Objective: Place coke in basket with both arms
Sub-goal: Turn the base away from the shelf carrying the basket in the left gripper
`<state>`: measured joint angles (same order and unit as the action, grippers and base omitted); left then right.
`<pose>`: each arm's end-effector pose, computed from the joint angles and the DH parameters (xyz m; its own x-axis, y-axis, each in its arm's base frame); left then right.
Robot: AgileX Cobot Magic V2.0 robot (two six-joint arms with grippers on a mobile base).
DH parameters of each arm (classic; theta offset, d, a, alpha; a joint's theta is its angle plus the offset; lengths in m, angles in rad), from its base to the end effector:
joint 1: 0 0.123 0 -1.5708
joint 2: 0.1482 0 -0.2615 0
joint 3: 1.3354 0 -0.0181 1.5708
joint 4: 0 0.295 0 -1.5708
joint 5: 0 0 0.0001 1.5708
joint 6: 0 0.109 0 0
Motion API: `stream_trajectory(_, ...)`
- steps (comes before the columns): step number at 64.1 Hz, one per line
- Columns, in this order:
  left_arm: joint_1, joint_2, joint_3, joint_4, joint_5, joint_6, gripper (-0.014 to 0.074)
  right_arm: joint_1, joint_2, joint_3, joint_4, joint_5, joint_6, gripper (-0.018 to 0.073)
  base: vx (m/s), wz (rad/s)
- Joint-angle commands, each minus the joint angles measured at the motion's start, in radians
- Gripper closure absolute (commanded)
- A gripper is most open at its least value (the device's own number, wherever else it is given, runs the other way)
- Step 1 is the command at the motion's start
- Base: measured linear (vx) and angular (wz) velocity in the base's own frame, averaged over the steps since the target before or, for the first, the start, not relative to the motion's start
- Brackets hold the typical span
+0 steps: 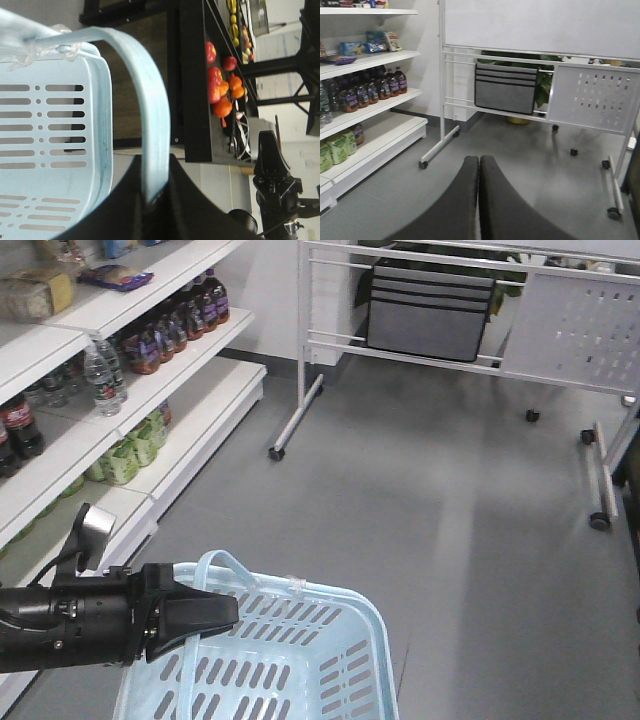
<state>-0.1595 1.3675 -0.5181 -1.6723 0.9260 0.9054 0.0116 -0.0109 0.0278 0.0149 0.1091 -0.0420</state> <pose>0.2478 -0.1277 0.1547 -0.9316 -0.3048 -0.1982 0.0624 0.4030 -0.9131 0.1429 0.0018 0.1932 -0.0384 -0.0276 -0.9989 -0.0143 0.9995 -0.0271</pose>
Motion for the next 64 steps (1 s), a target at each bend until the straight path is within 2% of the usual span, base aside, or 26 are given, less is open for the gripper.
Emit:
stream_trajectory(1, -0.002, -0.032, -0.020, -0.090, 0.068, 0.002, 0.0603, 0.000, -0.018, 0.011, -0.002, -0.068, -0.004, 0.0568, -0.01, -0.49)
stream_trajectory(36, -0.002, -0.032, -0.020, -0.090, 0.068, 0.002, 0.0603, 0.000, -0.018, 0.011, -0.002, -0.068, -0.004, 0.0568, 0.01, -0.39)
stream_trajectory(64, -0.002, -0.032, -0.020, -0.090, 0.068, 0.002, 0.0603, 0.000, -0.018, 0.011, -0.002, -0.068, -0.004, 0.0568, 0.05, -0.21)
